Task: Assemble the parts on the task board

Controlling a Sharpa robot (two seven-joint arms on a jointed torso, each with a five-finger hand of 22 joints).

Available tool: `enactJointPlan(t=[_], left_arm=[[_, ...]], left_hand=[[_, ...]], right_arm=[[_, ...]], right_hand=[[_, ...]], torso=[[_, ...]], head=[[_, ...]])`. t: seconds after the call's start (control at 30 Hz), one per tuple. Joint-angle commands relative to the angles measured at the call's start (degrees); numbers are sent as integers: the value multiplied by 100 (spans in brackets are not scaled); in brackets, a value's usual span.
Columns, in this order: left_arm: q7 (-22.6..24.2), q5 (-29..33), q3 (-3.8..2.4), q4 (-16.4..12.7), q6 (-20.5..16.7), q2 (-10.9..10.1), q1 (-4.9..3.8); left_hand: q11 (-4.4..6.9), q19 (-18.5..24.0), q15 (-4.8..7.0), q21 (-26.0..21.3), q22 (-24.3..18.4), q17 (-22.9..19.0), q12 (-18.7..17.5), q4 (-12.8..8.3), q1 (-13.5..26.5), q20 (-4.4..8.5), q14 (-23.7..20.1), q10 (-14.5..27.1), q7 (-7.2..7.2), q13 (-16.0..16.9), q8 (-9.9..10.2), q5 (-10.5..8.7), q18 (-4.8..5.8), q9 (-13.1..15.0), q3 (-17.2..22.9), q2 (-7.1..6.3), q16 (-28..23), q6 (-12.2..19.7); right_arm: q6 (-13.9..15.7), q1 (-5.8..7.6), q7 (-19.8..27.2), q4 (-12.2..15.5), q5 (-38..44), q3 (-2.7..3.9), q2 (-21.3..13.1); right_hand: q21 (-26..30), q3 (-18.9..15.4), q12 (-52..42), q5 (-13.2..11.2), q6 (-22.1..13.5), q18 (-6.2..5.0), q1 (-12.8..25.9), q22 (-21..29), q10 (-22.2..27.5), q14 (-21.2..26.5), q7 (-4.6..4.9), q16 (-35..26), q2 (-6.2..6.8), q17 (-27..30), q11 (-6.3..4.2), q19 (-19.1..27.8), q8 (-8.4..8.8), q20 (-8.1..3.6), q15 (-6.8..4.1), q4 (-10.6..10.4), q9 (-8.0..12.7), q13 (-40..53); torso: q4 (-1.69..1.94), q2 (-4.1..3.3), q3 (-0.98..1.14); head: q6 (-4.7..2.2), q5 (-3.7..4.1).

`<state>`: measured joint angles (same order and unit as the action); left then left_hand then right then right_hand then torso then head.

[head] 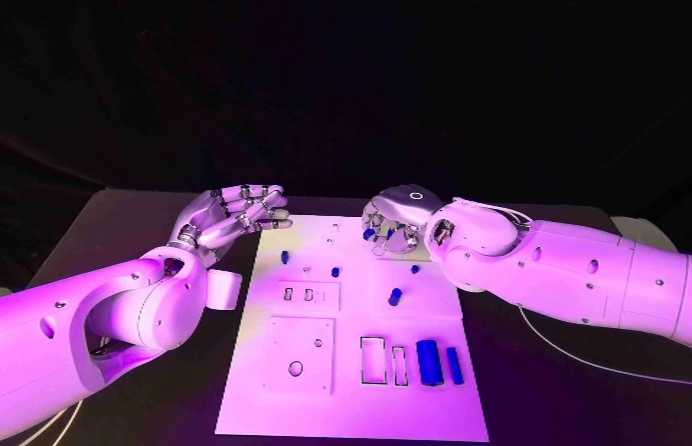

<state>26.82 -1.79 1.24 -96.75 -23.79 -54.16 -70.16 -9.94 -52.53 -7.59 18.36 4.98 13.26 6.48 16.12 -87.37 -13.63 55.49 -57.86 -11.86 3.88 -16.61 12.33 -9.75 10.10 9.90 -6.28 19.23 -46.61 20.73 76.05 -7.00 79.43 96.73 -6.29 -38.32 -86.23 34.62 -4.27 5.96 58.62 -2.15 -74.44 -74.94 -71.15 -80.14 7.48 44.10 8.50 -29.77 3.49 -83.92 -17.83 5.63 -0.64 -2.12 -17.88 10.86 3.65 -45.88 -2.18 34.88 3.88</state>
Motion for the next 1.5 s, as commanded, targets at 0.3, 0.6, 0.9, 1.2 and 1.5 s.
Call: enactJointPlan(t=[0.3,0.6,0.9,1.2,1.5], left_arm=[[7,-26,-6,3,133,36,-9],[5,-26,-6,16,142,59,-9],[4,-26,-6,34,144,71,-10],[2,-26,-6,46,148,80,-10],[-6,-26,-6,72,145,77,-13]], left_hand=[[-40,-41,-3,13,-10,7,-38,19,11,-17,24,-8,-161,-9,26,-16,-81,-8,25,-25,6,-5],[-40,-41,-3,13,-10,7,-38,19,11,-17,24,-8,-161,-9,26,-16,-81,-8,25,-25,6,-5],[-40,-41,-3,13,-10,7,-38,19,11,-17,24,-8,-161,-9,26,-16,-81,-8,25,-25,6,-5],[-40,-41,-3,13,-10,7,-38,19,11,-17,24,-8,-161,-9,26,-16,-81,-8,25,-25,6,-5],[-42,-45,-5,6,-17,15,-57,12,10,-18,21,-5,-160,-9,34,-21,-80,-12,39,-27,-1,0]], right_arm=[[556,30,-228,-669,89,15,615],[540,-18,-167,-950,32,16,915],[529,-83,-132,-1098,-4,16,1061],[522,-104,-91,-1148,-36,16,1124],[506,-114,-22,-1158,-92,16,1146]], right_hand=[[-34,25,-17,44,33,64,0,-845,-46,11,-35,39,-29,10,5,-190,-131,-36,-35,-5,-273,4],[-35,35,2,62,6,64,17,-847,-30,11,-26,40,-19,14,12,-189,-130,-35,-30,-8,-291,3],[-28,36,17,73,-20,61,44,-833,-17,11,-16,41,-4,17,21,-178,-128,-32,-24,-17,-309,2],[-27,35,20,73,-26,60,54,-832,-15,10,-14,42,2,19,23,-176,-127,-30,-22,-21,-314,3],[-20,31,24,72,-39,57,74,-819,-13,10,-10,43,10,21,27,-167,-126,-28,-19,-30,-324,4]], torso=[[28,-31,0],[31,-35,-3],[23,-41,-1],[13,-48,5],[15,-54,4]], head=[[-19,-10],[4,-41],[18,-87],[18,-110],[24,-126]])
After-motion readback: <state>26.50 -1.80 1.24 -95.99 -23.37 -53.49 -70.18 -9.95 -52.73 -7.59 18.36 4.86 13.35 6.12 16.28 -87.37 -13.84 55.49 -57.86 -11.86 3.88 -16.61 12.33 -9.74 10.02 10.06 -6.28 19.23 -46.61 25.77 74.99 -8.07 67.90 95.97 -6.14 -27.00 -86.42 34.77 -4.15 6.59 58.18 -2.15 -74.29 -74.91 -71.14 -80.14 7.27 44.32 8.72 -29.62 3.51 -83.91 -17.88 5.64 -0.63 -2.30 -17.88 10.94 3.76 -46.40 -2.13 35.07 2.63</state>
